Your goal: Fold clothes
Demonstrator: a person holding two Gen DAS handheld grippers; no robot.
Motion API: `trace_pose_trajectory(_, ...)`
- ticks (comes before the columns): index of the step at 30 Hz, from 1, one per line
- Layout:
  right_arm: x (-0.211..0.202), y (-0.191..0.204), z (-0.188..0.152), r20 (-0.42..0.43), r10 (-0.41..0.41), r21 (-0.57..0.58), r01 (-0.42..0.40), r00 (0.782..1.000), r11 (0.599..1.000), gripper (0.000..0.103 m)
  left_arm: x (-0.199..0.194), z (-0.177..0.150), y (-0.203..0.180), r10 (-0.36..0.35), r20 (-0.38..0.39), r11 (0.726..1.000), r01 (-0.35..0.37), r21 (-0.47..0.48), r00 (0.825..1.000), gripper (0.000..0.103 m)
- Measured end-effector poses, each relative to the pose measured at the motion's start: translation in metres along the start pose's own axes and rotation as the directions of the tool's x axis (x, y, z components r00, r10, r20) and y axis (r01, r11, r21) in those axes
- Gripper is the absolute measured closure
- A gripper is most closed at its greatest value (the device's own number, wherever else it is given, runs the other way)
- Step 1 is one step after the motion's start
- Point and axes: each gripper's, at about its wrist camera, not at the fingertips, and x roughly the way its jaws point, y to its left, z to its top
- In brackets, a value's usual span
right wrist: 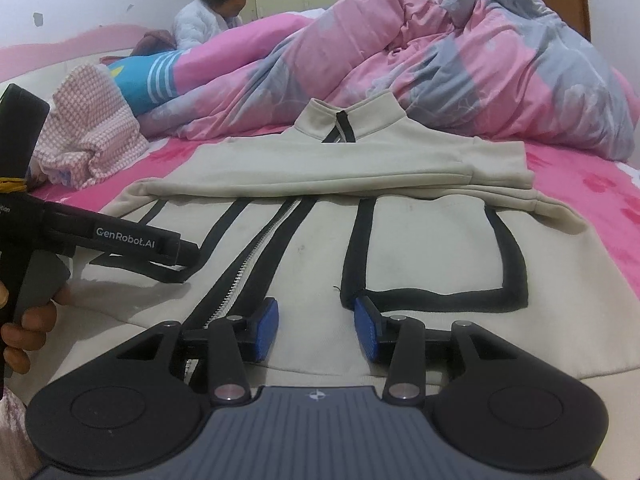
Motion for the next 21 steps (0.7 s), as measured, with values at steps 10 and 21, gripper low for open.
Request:
trace_pose_trajectory(10,0.0002,-0.0007,-0.0014,0.008,0.002,0.003,-0.003,1.000,1.000,0.058,-0.0027,-0.0035,0.0029,-0.018,0.033,1.000,0.018,0.002,0.999,0.000)
trace_pose_trajectory(21,0.0008,-0.0033,-0.0024,0.011,0.014,0.013,-0.014,1.000,1.000,0.057,-0.0014,-0.0042,0.0028,-0.027,0.053,1.000,0.026,0.014,0.998,0.000)
